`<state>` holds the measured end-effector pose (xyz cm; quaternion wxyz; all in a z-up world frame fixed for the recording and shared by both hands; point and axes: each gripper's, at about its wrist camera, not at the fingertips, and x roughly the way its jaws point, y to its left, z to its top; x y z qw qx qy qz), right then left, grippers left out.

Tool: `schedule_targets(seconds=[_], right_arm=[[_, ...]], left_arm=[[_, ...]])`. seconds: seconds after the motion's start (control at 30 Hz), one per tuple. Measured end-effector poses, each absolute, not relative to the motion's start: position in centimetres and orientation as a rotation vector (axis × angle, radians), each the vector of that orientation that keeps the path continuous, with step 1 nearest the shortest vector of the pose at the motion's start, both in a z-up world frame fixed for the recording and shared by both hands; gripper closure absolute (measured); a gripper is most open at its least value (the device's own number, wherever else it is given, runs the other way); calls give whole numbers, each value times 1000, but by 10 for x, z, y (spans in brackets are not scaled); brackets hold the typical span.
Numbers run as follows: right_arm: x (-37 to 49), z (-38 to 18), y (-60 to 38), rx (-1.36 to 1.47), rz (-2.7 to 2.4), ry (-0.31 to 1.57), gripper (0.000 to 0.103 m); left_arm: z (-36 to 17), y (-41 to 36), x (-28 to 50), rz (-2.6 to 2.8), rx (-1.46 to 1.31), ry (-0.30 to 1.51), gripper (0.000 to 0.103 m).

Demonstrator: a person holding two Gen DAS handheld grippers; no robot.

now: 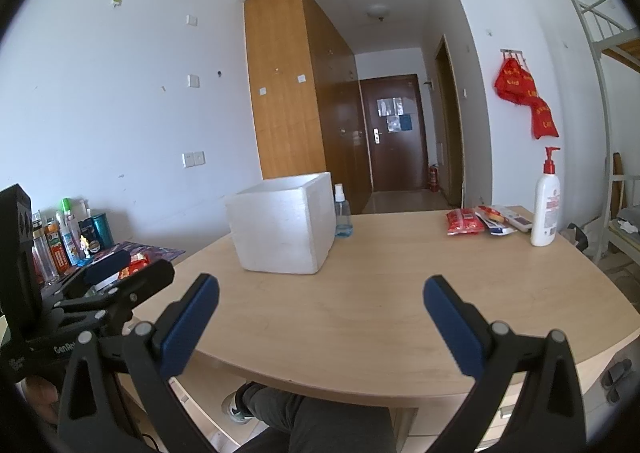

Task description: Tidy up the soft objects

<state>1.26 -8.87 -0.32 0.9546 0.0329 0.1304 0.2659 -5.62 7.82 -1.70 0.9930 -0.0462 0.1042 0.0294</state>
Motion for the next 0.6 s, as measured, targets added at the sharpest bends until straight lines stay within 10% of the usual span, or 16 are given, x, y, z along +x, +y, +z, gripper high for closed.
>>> schedule_targets(seconds=[0.6], right_arm=[[12,-4,-86,64,551,269,0]], left_arm=[[-16,80,-58,75,-74,202,0]])
